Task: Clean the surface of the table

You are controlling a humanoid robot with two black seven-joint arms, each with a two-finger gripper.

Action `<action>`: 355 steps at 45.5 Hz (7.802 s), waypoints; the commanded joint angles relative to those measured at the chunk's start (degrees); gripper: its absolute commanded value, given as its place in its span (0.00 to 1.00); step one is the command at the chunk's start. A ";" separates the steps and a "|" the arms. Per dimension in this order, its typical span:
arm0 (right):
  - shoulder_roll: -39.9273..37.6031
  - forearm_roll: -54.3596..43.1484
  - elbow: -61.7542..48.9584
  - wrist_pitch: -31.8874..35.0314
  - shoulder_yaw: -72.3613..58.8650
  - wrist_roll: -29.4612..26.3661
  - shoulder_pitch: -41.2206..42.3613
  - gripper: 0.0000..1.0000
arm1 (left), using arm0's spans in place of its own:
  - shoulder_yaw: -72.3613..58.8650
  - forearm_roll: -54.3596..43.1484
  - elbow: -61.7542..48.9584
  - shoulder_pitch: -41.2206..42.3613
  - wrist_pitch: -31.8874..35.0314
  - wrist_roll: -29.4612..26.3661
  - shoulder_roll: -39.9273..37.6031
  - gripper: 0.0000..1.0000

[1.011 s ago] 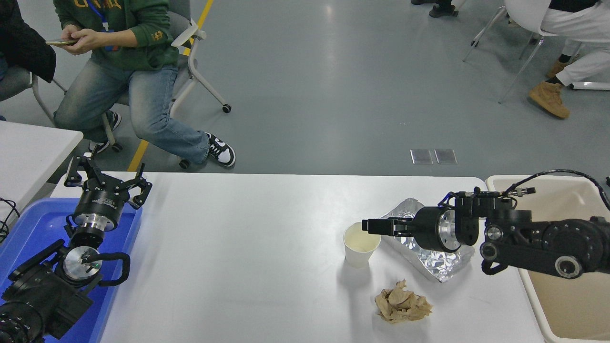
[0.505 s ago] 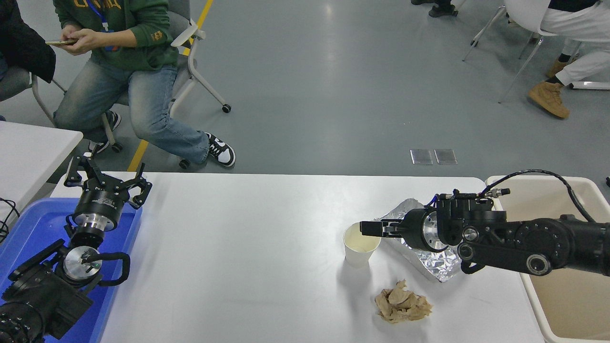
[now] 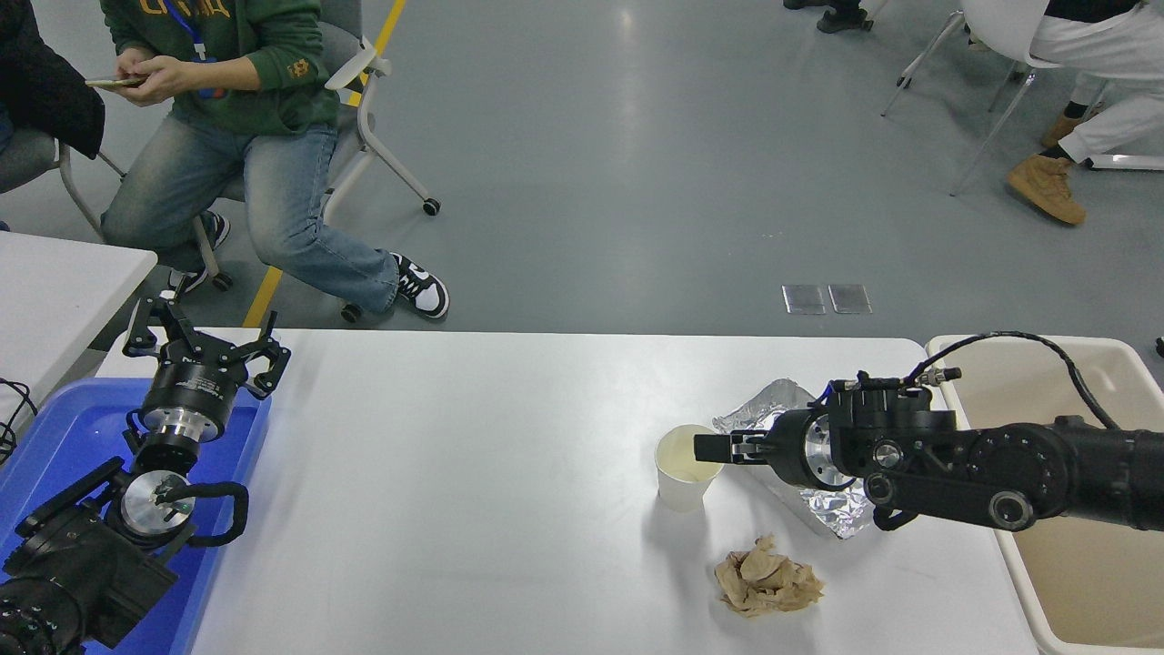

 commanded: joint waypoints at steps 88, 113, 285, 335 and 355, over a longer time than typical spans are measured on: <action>-22.71 0.70 18.20 6.09 5.76 5.98 9.07 0.00 | 0.00 0.00 0.00 0.00 0.00 -0.03 0.01 1.00; -42.32 0.70 22.86 17.96 18.51 10.11 8.54 0.00 | 0.00 0.00 0.00 0.00 0.00 -0.03 0.01 1.00; -3.47 23.64 -72.50 2.58 17.37 32.18 -32.24 0.00 | 0.00 0.00 0.00 0.00 0.00 0.06 0.01 1.00; -4.35 29.09 -72.50 2.93 17.72 32.18 -32.24 0.98 | 0.00 0.00 0.00 0.00 0.00 -0.03 -0.08 1.00; -4.44 31.29 -72.41 3.46 17.72 32.09 -30.92 0.98 | -0.18 0.00 0.00 0.09 0.00 -0.03 0.01 1.00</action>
